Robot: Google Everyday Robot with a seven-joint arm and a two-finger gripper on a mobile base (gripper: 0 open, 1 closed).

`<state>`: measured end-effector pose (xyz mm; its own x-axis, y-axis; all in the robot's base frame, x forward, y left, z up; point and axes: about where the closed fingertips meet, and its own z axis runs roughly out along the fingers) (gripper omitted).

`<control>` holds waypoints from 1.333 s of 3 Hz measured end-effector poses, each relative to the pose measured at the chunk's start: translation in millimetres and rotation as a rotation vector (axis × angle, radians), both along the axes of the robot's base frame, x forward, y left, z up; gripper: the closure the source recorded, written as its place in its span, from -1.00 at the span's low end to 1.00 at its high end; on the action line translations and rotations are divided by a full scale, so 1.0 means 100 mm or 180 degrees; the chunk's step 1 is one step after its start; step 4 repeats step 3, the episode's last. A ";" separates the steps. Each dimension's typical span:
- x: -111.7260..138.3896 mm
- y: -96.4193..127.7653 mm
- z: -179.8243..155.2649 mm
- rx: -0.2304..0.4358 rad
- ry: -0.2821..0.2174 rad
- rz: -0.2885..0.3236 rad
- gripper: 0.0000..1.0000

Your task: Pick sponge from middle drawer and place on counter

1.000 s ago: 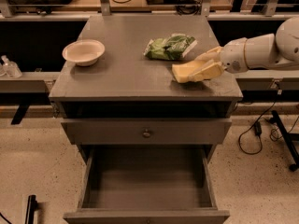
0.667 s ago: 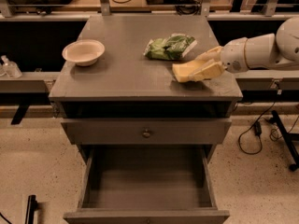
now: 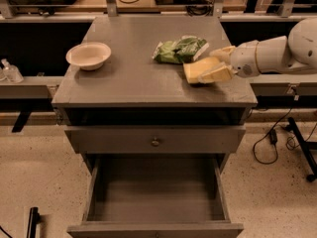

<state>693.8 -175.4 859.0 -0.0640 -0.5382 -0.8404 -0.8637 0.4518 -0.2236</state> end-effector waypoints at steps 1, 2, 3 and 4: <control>-0.07 -0.08 0.17 0.0113 -0.0039 0.0087 -1.00; -0.27 -0.39 0.53 0.0230 -0.0078 0.0115 -1.00; -0.30 -0.39 0.59 0.0235 -0.0085 0.0159 -1.00; -0.30 -0.39 0.59 0.0235 -0.0085 0.0159 -1.00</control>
Offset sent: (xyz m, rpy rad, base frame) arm -0.0565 -0.0886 0.1032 0.1151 -0.0408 0.0414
